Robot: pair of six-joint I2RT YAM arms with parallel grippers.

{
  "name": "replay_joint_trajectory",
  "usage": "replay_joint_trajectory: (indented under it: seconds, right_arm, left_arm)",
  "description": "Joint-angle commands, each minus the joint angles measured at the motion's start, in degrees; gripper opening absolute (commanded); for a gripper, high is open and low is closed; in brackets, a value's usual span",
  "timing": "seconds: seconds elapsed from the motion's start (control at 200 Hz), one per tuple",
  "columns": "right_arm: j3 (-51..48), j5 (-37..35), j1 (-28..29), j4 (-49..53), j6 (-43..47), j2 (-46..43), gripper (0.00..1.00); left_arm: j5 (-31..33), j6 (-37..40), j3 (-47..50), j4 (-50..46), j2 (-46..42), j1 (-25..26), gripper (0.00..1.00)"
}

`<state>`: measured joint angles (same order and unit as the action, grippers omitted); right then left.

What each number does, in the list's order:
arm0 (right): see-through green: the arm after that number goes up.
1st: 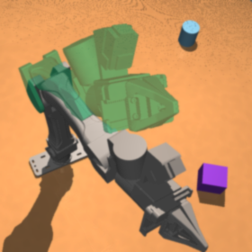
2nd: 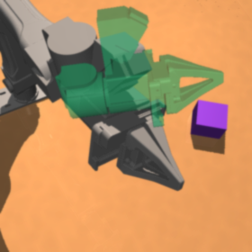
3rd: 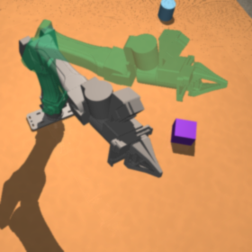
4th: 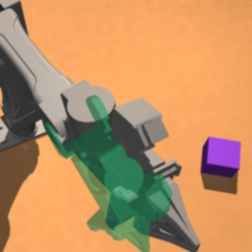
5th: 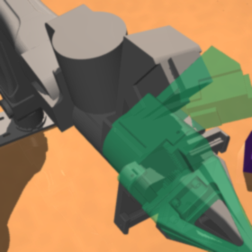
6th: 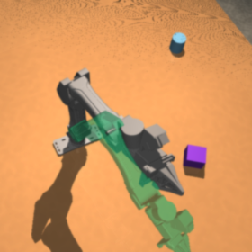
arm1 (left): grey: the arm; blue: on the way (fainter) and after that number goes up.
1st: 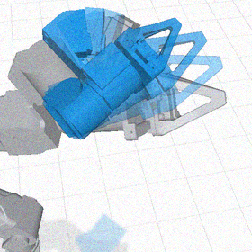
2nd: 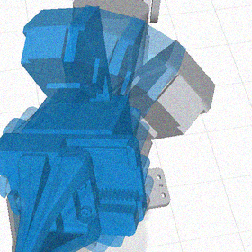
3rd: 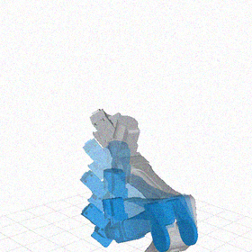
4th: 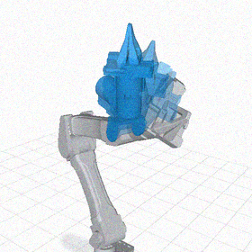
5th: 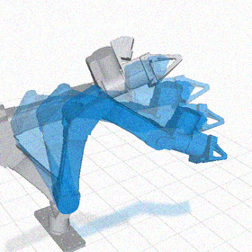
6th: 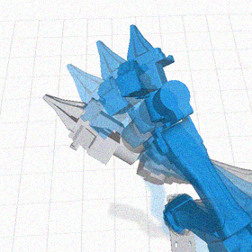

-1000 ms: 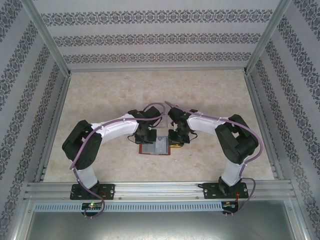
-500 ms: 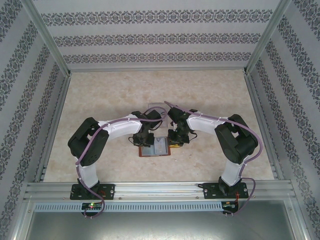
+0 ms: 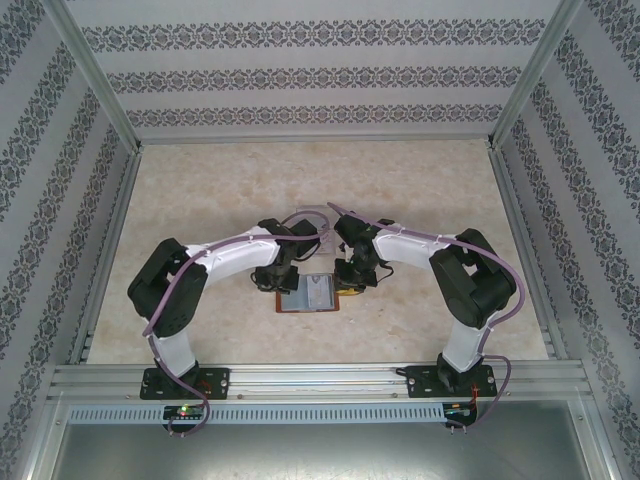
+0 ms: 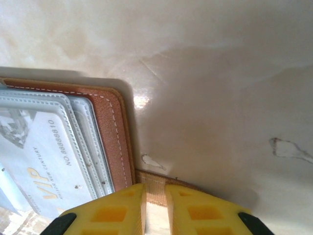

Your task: Take the credit cards out of the card holder

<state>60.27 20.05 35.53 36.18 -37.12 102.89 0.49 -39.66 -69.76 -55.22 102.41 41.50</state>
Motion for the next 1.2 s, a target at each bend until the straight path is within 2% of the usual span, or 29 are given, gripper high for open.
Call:
replay_joint_trajectory:
  seconds: [0.0,0.165,0.385,0.49,0.804,1.194]
  right_arm:
    - [0.4,-3.6,0.5,3.9,0.1,-1.0,0.22]
    - [1.0,-2.9,0.7,3.8,-0.7,-2.4,0.22]
    - [0.8,-0.5,0.9,1.6,-2.3,-3.2,0.22]
    - [0.4,0.3,0.9,0.4,-3.1,-3.1,0.21]
    - [-0.6,1.1,0.9,-1.5,-4.6,-3.4,0.21]
    - [-0.6,2.5,1.2,-3.7,-6.1,-2.8,0.2]
  left_arm:
    - [1.3,0.3,-2.4,-4.1,-2.9,-0.6,0.23]
    - [-2.1,0.6,-4.4,-1.7,-3.8,-0.6,0.18]
    - [-16.2,-0.7,-2.1,10.9,-2.5,-0.6,0.11]
    - [-20.2,-1.5,-0.8,15.2,-0.7,-0.6,0.08]
    - [-19.9,-0.9,3.0,16.8,2.8,-1.6,0.0]
    - [-21.2,-2.7,8.1,20.1,3.3,-1.8,0.0]
